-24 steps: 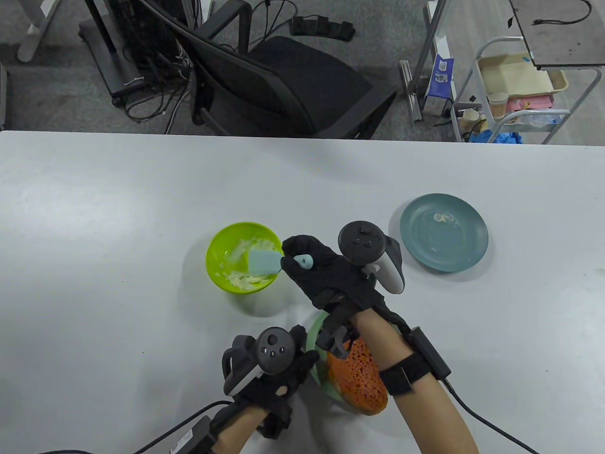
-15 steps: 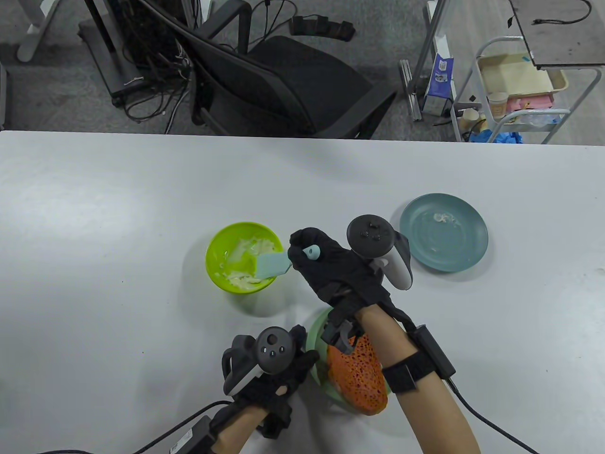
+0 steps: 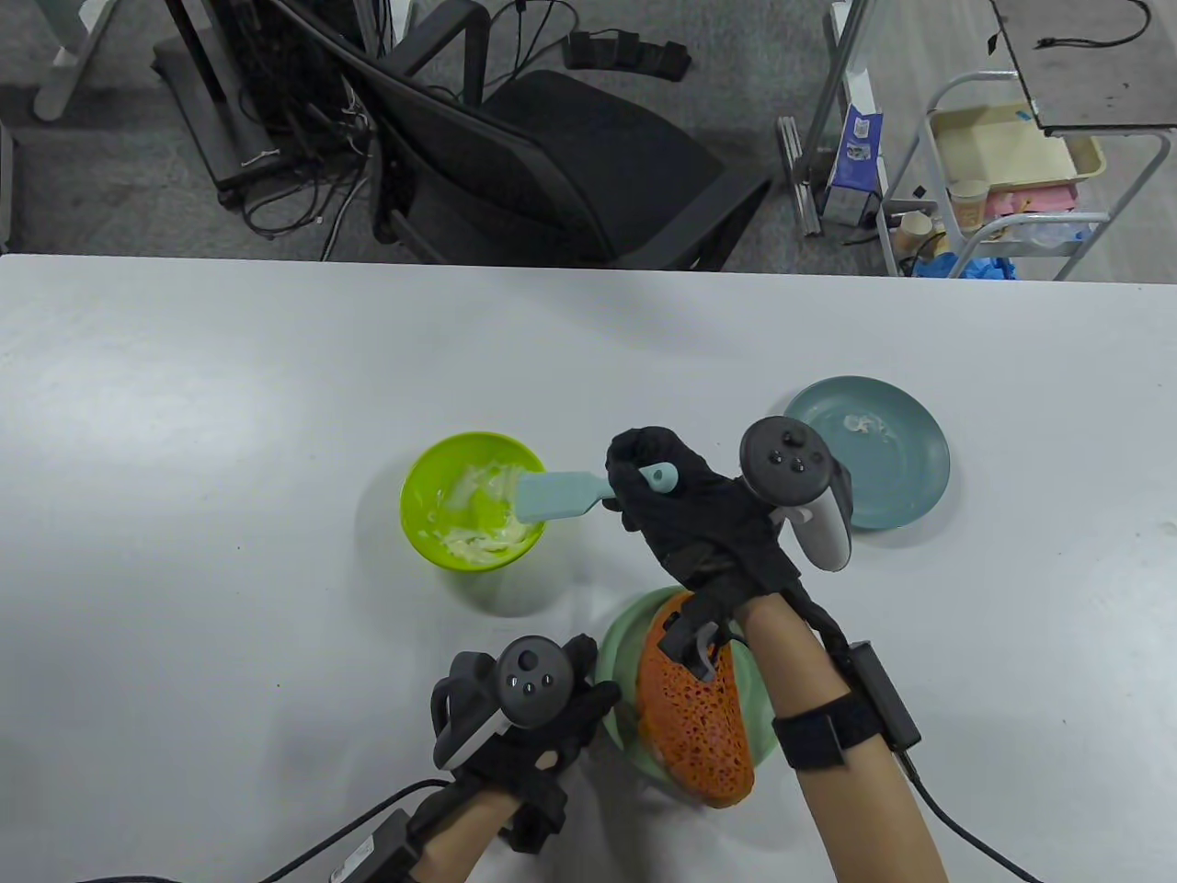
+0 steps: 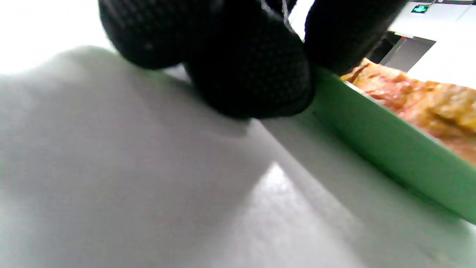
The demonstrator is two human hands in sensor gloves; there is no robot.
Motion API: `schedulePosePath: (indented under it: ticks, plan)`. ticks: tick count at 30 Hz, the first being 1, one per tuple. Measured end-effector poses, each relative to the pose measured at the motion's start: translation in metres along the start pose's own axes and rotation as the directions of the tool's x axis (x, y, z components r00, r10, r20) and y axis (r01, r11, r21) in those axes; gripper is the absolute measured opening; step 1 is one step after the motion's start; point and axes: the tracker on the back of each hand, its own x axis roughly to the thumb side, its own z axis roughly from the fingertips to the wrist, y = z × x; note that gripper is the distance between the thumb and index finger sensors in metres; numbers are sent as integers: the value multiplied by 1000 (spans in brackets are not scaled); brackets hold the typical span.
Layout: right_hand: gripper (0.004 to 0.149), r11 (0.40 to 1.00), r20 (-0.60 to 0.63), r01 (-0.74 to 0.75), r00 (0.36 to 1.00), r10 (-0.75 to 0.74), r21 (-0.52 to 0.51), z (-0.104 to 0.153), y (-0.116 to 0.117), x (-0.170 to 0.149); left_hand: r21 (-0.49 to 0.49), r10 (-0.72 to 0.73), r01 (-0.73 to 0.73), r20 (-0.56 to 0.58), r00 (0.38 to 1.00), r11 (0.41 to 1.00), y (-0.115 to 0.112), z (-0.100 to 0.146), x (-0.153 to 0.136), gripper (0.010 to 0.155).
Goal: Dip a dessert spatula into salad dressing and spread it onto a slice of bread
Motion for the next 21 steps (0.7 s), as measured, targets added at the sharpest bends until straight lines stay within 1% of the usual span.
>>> schedulePosePath:
  ticks: [3,5,7,9,12,16,18,21]
  plan:
    - [46,993,73,68,995,-61,-94,15,-17,-10,-1,0,0,3,1000,1000,0,0,0,62]
    - [45,979,144,129,984,-106,-159,29,-30,-18,-5,2,-2,7,1000,1000,0,0,0,62]
    - [46,962,216,184,966,-140,-203,45,-43,-24,-10,10,-10,7,1000,1000,0,0,-1,61]
    - [46,948,255,220,954,-160,-229,63,-54,-31,-13,13,-12,8,1000,1000,0,0,-1,61]
    - [47,925,277,283,937,-212,-251,90,-70,-44,-19,17,-17,12,1000,1000,0,0,-1,62]
    - [46,880,292,376,911,-293,-290,128,-87,-69,-39,40,-40,14,999,998,0,-1,-4,61]
    - [45,855,298,409,900,-319,-320,145,-90,-82,-45,48,-47,11,999,998,1,-2,-5,61]
    - [41,819,306,452,883,-355,-354,166,-89,-100,-45,47,-46,9,999,998,1,-2,-5,61]
